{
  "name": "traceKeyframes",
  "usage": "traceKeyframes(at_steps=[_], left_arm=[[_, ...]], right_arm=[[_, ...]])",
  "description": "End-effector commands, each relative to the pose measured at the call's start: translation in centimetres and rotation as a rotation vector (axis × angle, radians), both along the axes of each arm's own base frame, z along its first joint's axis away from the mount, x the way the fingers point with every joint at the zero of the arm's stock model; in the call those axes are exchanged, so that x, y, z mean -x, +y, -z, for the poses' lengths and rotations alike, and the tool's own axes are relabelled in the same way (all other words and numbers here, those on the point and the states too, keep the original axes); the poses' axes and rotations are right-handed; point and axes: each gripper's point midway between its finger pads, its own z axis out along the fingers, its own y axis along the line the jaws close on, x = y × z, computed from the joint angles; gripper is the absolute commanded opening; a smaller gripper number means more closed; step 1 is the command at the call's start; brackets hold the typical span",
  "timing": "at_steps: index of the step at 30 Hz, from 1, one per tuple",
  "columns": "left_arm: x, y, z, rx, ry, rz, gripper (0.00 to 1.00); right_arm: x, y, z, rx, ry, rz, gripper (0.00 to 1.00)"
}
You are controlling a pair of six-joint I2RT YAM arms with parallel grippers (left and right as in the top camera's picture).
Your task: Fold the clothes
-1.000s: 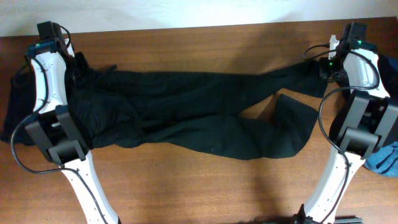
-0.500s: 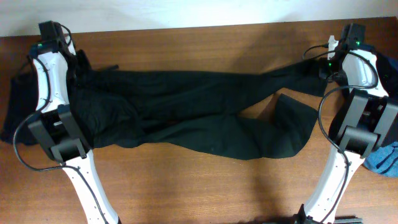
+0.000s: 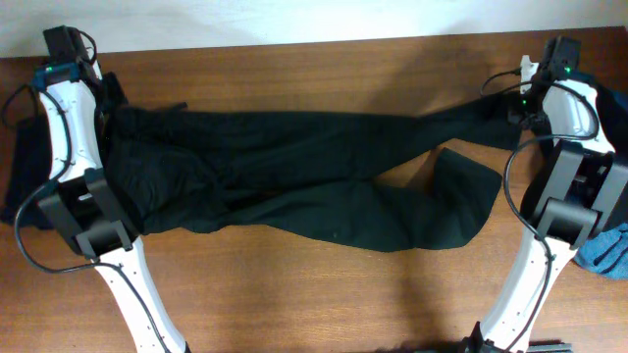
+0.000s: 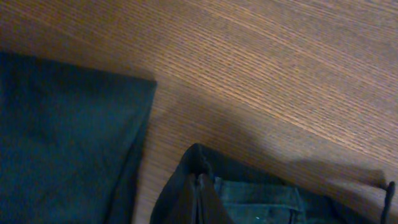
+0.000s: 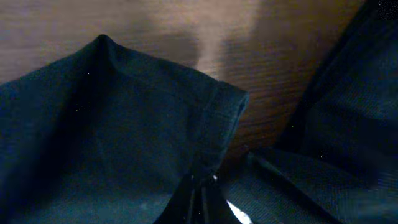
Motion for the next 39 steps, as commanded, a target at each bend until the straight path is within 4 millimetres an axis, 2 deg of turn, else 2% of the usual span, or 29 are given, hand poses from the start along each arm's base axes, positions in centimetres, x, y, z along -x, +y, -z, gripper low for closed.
traceKeyframes(at_steps=[1,3,4,5,6,7,10,12,19,25,27,28,30,34,39], left_arm=[[-0.8,-0.8,-0.3,0.066,-0.041,0.051,0.00],[-1.2,-1.5,-0.5,0.098,-0.063,0.072,0.00],[-1.3,-1.7,-0.4,0.111,-0.069,0.080,0.04],[-1.4,-1.9,-0.5,0.122,-0.074,0.086,0.18],[-1.5,-2.2,-0.5,0.133,-0.080,0.093,0.45],[-1.6,-2.3,-0.5,0.142,-0.083,0.098,0.58],[-1.4,-2.4,-0.2,0.149,-0.071,0.098,0.70],[-1.0,-2.6,0.8,0.159,-0.046,0.096,0.74],[-0.3,-5.4,5.6,0.300,0.030,0.142,0.76],[0.2,-6.1,7.5,0.312,0.075,0.144,0.74],[0.4,-6.1,8.2,0.307,0.095,0.140,0.67],[0.5,-6.1,8.4,0.309,0.097,0.140,0.50],[0.4,-6.1,8.4,0.304,0.097,0.139,0.00],[-0.1,-5.4,7.5,0.284,0.070,0.136,0.00],[-0.4,-2.4,5.4,0.163,0.055,0.081,0.00]], right_arm=[[0.5,-0.9,1.0,0.006,0.023,0.010,0.04],[0.5,-0.8,1.0,0.006,0.024,0.008,0.04],[0.5,-0.7,1.0,0.004,0.029,0.007,0.04],[0.6,-0.5,1.1,0.001,0.035,0.004,0.04],[0.8,-0.4,1.2,-0.002,0.041,0.004,0.04],[0.8,-0.3,1.2,-0.003,0.045,0.003,0.04],[1.0,-0.1,1.3,-0.007,0.053,0.004,0.04],[1.0,0.1,1.3,-0.009,0.058,0.000,0.04],[0.7,1.1,1.3,-0.010,0.061,-0.019,0.04],[0.2,1.6,1.3,-0.007,0.052,-0.030,0.04],[0.2,1.6,1.2,-0.005,0.050,-0.032,0.04],[0.1,1.6,1.2,-0.004,0.048,-0.032,0.04],[0.1,1.6,1.2,-0.004,0.046,-0.031,0.04],[0.0,1.5,1.2,-0.002,0.043,-0.030,0.04],[0.0,1.4,1.2,0.002,0.043,-0.028,0.04]])
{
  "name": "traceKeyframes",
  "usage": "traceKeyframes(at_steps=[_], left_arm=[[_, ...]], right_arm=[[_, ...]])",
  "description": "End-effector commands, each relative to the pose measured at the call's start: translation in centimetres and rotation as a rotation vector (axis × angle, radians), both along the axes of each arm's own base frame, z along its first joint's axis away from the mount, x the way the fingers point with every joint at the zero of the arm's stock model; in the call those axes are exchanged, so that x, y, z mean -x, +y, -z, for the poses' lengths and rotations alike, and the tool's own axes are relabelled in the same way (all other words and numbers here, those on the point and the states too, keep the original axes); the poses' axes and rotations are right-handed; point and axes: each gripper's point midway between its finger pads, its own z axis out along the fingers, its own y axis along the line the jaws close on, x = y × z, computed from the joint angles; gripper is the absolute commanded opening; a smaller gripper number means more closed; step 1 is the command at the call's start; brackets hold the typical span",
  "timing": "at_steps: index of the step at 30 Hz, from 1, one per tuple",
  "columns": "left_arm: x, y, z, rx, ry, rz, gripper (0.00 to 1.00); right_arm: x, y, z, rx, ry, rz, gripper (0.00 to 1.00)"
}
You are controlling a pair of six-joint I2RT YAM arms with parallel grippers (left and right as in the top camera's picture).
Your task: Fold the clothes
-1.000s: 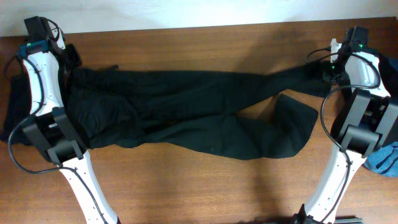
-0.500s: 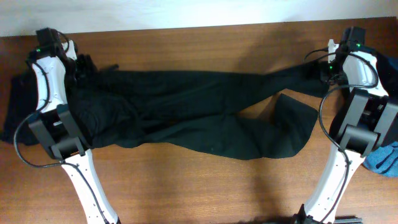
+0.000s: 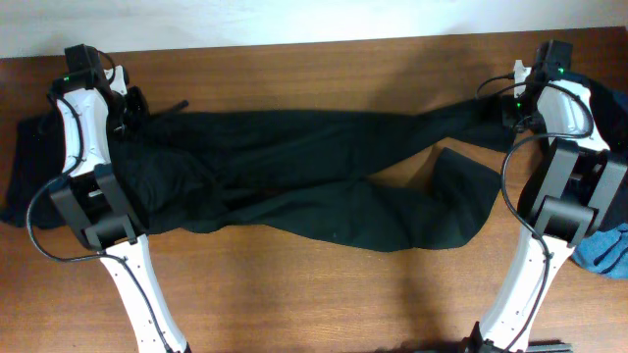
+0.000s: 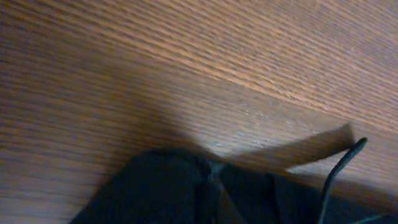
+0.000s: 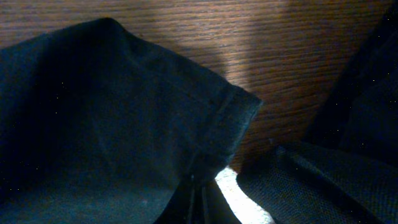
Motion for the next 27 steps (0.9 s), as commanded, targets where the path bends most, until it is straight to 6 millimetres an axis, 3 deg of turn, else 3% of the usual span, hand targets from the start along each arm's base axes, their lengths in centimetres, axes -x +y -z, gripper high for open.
traceKeyframes(at_steps=[1,6,19,27], left_arm=[[-0.3,3.4,-1.4,-0.121,-0.015,-0.055,0.00],[-0.5,5.7,-3.5,-0.181,-0.045,-0.099,0.00],[-0.4,6.6,-3.6,-0.191,-0.051,-0.123,0.00],[0.5,8.7,-3.6,-0.210,-0.034,-0.204,0.00]], right_arm=[[-0.3,0.0,0.3,0.013,0.002,-0.004,0.04],[-0.1,-1.0,0.3,0.011,-0.013,0.031,0.04],[0.3,-2.3,3.1,0.013,0.020,0.010,0.04],[-0.9,-3.8,2.5,0.098,-0.018,-0.009,0.04]])
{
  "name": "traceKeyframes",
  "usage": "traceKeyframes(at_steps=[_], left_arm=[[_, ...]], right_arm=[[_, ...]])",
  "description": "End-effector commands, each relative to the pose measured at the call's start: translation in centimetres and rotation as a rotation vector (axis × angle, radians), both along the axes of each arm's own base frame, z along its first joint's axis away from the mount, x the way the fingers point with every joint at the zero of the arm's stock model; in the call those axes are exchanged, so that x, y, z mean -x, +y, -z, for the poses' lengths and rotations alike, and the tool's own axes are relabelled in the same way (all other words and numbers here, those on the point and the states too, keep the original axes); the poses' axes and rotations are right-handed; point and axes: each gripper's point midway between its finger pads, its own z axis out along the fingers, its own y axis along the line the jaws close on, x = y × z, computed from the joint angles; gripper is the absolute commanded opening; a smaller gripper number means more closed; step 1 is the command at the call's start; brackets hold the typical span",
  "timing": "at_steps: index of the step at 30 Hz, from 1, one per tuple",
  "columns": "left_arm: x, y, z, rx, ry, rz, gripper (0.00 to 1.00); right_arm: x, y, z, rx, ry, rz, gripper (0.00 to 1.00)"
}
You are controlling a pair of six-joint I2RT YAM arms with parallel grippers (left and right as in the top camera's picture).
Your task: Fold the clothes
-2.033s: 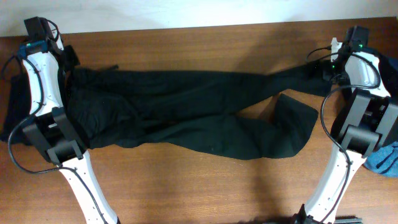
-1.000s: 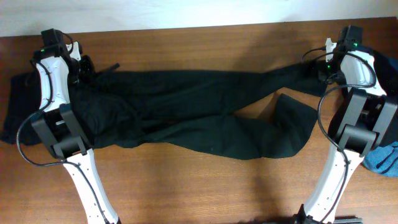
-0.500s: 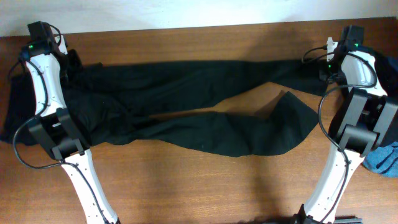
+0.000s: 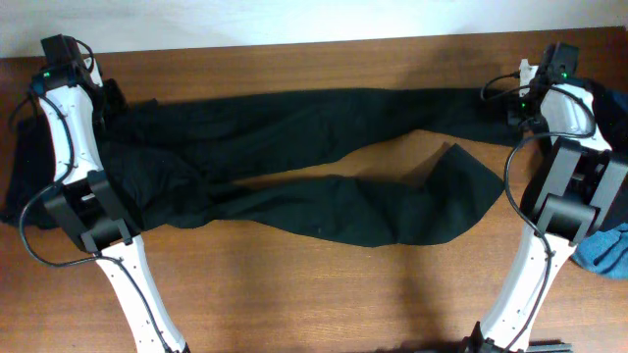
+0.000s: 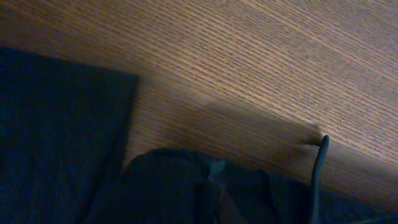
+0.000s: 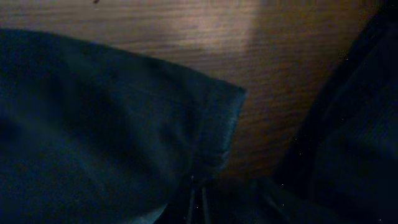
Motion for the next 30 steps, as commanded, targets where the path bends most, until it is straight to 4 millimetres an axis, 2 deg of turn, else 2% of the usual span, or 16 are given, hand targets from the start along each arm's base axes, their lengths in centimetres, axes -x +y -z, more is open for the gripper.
traceKeyframes(at_steps=[1,8,15,17,19,20,21,22,24,28,30], left_arm=[[0.7,3.4,-0.6,-0.047,-0.007,-0.083,0.00],[1.2,4.2,-0.5,-0.046,-0.001,-0.097,0.00],[1.2,4.4,-0.5,-0.046,-0.003,-0.100,0.01],[1.2,4.4,-0.5,-0.046,-0.003,-0.100,0.20],[1.2,4.4,-0.5,-0.046,-0.004,-0.100,0.42],[1.2,4.4,-0.6,-0.046,-0.004,-0.099,0.47],[1.2,4.3,-0.6,-0.048,-0.003,-0.093,0.51],[1.1,4.2,-0.6,-0.047,-0.004,-0.079,0.56],[0.9,3.9,-0.7,-0.039,-0.014,-0.046,0.57],[0.3,3.8,-2.3,-0.048,-0.049,-0.038,0.56],[-0.1,3.6,-3.4,-0.056,-0.071,-0.033,0.57]], right_arm=[[0.4,-1.2,1.6,0.054,0.042,-0.015,0.04],[-0.8,-2.5,0.7,0.131,0.000,-0.020,0.04],[-1.2,-2.6,0.4,0.143,-0.013,-0.035,0.04],[-1.3,-2.6,0.3,0.145,-0.018,-0.035,0.05],[-1.5,-2.5,0.1,0.144,-0.026,-0.028,0.48],[-1.8,-2.5,-0.2,0.143,-0.038,-0.021,0.60],[-2.0,-2.3,-0.4,0.144,-0.045,-0.021,0.65],[-2.4,-2.2,-0.7,0.146,-0.053,-0.022,0.78],[-3.2,-1.6,-1.6,0.152,-0.071,-0.035,0.99],[-5.0,0.2,-4.1,0.137,-0.122,-0.039,0.99],[-5.8,1.9,-5.1,0.105,-0.140,-0.064,0.99]])
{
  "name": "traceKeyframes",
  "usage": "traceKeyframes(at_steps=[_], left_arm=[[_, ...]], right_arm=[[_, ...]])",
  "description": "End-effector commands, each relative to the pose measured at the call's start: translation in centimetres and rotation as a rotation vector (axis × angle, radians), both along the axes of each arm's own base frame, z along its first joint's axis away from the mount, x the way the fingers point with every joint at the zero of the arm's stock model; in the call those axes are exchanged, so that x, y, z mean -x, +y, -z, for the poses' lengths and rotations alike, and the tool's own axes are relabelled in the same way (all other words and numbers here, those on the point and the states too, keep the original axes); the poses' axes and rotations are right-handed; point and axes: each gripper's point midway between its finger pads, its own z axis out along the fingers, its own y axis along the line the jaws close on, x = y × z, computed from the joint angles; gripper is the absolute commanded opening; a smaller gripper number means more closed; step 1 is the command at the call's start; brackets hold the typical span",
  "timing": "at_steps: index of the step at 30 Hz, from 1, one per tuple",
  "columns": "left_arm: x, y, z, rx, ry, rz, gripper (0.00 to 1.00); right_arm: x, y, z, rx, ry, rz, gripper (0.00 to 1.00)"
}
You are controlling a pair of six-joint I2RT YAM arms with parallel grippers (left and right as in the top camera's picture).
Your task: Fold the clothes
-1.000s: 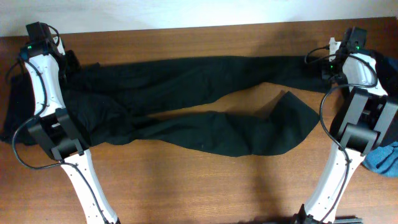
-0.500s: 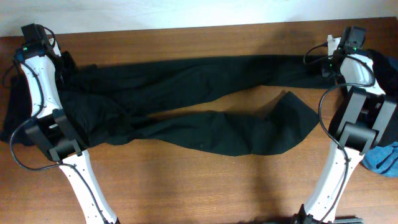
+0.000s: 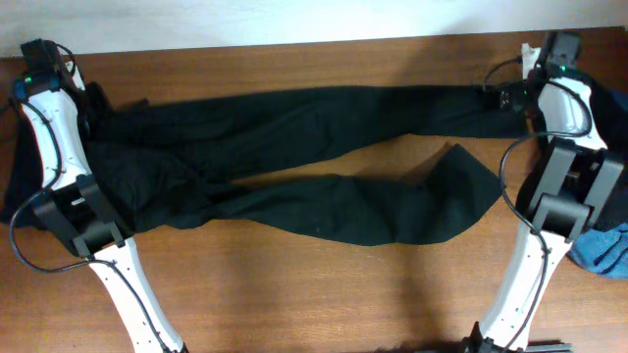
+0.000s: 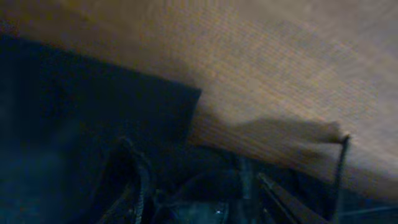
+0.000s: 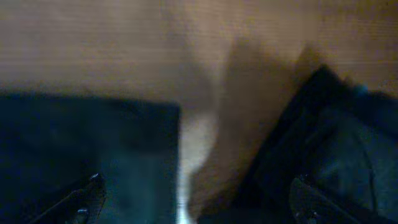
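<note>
Black trousers [image 3: 294, 118] lie flat across the wooden table, waist at the left and both legs running right. The upper leg is stretched straight, and its cuff [image 5: 93, 155] lies near my right gripper [image 5: 196, 196]. That gripper is open, its fingertips [image 5: 87, 190] wide apart over the cuff's edge. My left gripper [image 4: 205, 199] stands open above the bunched waistband [image 4: 211, 186], with one of its fingers [image 4: 280, 199] to the waistband's right. In the overhead view the left gripper [image 3: 86, 101] is at the waist and the right gripper [image 3: 502, 98] at the cuff. The lower leg [image 3: 432, 206] ends short of the right arm.
A dark navy cloth [image 3: 18, 167] lies under the left arm at the table's left edge. Another dark garment [image 3: 610, 113] sits behind the right arm, and a blue cloth [image 3: 603, 245] lies at the right edge. Bare wood runs along the front.
Both grippers have opened and let go: the left off the waistband, the right off the upper leg's cuff. Both wrists now sit slightly farther out. The trousers lie as before.
First my grippers were shut on the waistband and the upper leg's cuff, with that leg sagging across the lower one. Then the upper leg was stretched straight toward the far edge, a gap of wood between the legs. Now both grippers are open.
</note>
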Motion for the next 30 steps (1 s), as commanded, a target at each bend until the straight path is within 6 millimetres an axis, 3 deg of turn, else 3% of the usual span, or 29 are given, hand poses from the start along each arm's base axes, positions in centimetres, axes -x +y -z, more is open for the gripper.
traceKeyframes(at_steps=[1,8,13,17,23,27,30], left_arm=[[-1.1,0.1,-2.9,-0.034,-0.064,0.023,0.57],[-2.0,-2.6,-7.8,-0.061,-0.139,0.067,0.64],[-1.2,-6.8,-9.5,-0.022,-0.112,0.086,0.68],[1.0,-9.5,-9.9,-0.048,-0.020,0.069,0.73],[5.1,-10.5,-10.4,-0.130,0.143,0.038,0.82],[4.9,-12.8,-12.1,-0.027,0.087,0.096,0.84],[5.0,-15.1,-15.0,0.079,0.004,0.151,0.83]], right_arm=[[-2.2,3.0,-1.9,-0.046,-0.059,-0.018,0.99],[-2.0,8.7,-4.8,-0.183,-0.029,0.004,0.99],[0.4,11.7,-6.4,-0.270,0.050,0.084,0.99],[3.1,14.0,-7.0,-0.426,0.137,0.105,0.99],[7.1,14.0,-8.5,-0.506,0.235,0.164,0.99],[8.7,13.5,-10.7,-0.510,0.236,0.183,0.99],[10.5,13.6,-12.9,-0.507,0.245,0.192,0.99]])
